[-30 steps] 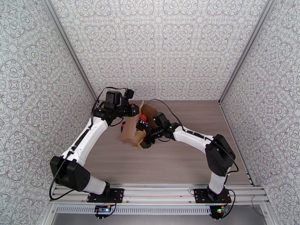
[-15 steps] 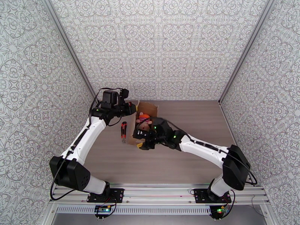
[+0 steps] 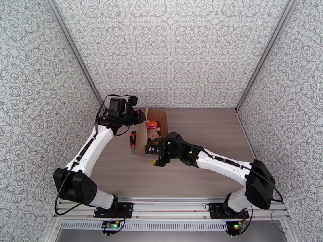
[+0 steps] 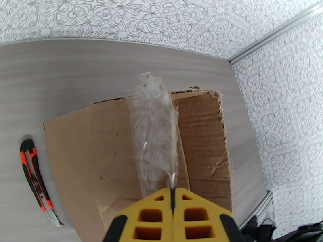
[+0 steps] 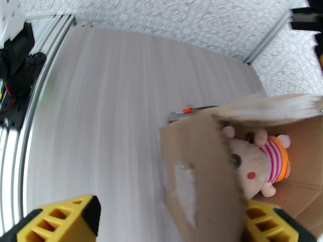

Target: Unpack the express box

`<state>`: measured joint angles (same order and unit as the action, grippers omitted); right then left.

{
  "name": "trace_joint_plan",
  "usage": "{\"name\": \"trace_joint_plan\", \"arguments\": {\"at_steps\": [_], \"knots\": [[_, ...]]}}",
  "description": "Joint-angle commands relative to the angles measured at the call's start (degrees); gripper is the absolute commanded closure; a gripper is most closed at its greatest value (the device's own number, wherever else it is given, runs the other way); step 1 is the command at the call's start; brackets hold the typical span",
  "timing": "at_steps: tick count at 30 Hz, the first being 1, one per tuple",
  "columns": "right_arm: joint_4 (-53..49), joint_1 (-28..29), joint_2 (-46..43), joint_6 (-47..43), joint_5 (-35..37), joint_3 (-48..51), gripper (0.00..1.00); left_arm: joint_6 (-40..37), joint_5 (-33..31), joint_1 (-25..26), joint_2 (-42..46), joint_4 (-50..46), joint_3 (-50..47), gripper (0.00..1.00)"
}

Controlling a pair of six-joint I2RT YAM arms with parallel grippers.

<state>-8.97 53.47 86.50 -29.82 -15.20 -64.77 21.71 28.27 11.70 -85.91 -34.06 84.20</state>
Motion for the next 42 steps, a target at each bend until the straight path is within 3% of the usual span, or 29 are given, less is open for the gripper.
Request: {"name": "trace_joint_plan", "arguments": {"at_steps": [1,4,7,12,18,29,42], "knots": [[6.13,-1.5,-4.85,4.93,-0.1,-1.68,0.19,-5.85,-1.16,1.26,2.12,-1.17,1.27,1.0],[8.21,-2.55,-6.22,6.8,-0.2,-3.64,0.24,-8.87,-3.91,2.8,2.59,-2.6,2.14,1.0],[9.48,-3.0,-5.3,9.4,4.26,-6.28,0.35,-10.45,-6.04,4.0,2.83,-3.61,3.16,1.0],[1.45,-3.13,0.14,12.7,8.12,-13.65,0.44,-13.17,-10.68,6.37,4.53,-3.65,3.34,1.0],[2.39,-3.12,1.92,19.36,10.61,-9.65,0.51,-16.32,-13.68,7.99,6.69,-3.51,3.08,1.0],[10.65,-2.77,4.18,28.35,12.93,0.69,0.57,-21.95,-21.55,14.4,7.29,-3.82,1.85,1.0],[19.11,-2.71,7.04,36.68,15.29,8.51,0.59,-17.07,-19.91,18.64,6.66,0.2,-2.06,1.0]]}}
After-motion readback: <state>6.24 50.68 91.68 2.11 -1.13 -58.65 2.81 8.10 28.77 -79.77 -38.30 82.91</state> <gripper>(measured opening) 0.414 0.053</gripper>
